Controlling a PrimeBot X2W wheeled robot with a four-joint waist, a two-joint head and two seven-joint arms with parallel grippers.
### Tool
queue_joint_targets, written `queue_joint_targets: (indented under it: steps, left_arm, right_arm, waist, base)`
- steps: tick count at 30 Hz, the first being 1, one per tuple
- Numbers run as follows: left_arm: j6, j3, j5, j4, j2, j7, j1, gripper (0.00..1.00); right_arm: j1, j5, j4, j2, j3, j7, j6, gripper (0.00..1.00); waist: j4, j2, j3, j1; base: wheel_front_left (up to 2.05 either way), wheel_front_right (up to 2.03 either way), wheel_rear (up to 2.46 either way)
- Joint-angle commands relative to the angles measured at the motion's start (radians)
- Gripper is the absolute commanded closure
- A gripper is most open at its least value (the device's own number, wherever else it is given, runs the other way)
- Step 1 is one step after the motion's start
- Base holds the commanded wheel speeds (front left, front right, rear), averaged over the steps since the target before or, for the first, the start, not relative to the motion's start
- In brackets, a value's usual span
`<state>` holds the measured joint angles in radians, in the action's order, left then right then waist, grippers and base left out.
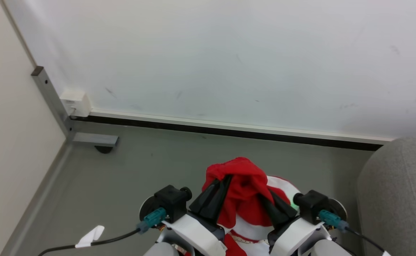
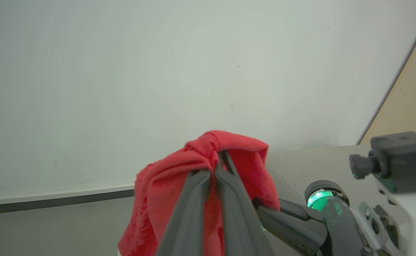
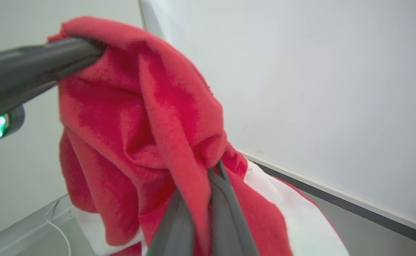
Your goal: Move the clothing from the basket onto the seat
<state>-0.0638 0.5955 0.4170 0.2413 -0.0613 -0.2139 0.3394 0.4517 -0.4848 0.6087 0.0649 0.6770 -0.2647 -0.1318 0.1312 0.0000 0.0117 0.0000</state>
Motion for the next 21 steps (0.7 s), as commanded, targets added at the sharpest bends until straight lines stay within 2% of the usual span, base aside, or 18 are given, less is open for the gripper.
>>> queue_joint_targets:
  steps: [1,2,4,6,15,21]
  left_arm:
    - [0.003,-0.002,0.01,0.003,-0.008,-0.008,-0.007,1.0]
    - [0.006,-0.004,0.013,0.006,-0.008,-0.008,-0.01,0.83]
    - [0.0,-0.003,0.02,0.009,-0.008,-0.007,-0.016,0.6]
    - [-0.005,0.002,0.029,0.012,-0.008,-0.003,-0.019,0.0]
    - [-0.005,0.013,0.04,0.028,-0.01,-0.011,-0.02,0.0]
    - [-0.003,0.019,0.016,0.039,-0.018,-0.031,-0.018,0.0]
  right_arm:
    - [-0.019,-0.006,-0.018,0.009,-0.02,0.0,0.002,1.0]
    - [-0.023,-0.006,-0.034,0.015,-0.039,0.0,0.002,1.0]
    - [-0.032,0.008,-0.068,0.027,-0.08,0.0,0.002,1.0]
    - [-0.047,0.013,-0.101,0.026,-0.124,0.0,0.002,1.0]
    - [-0.068,0.01,-0.229,0.026,-0.29,0.0,0.002,1.0]
    - [-0.096,0.023,-0.293,0.063,-0.373,0.0,0.002,1.0]
  waist:
    - [-0.013,0.0,-0.005,0.0]
    - [-0.021,0.0,-0.008,0.0]
    - [-0.04,0.0,-0.013,0.0]
    - [-0.061,0.0,-0.019,0.0]
    - [-0.181,0.0,-0.027,0.0]
    - [-0.29,0.0,-0.04,0.0]
  base:
    - [0.0,0.0,0.0]
    - [0.0,0.0,0.0]
    - [0.0,0.0,0.0]
    - [0.0,0.0,0.0]
    - [0.0,0.0,0.0]
    - [0.0,0.0,0.0]
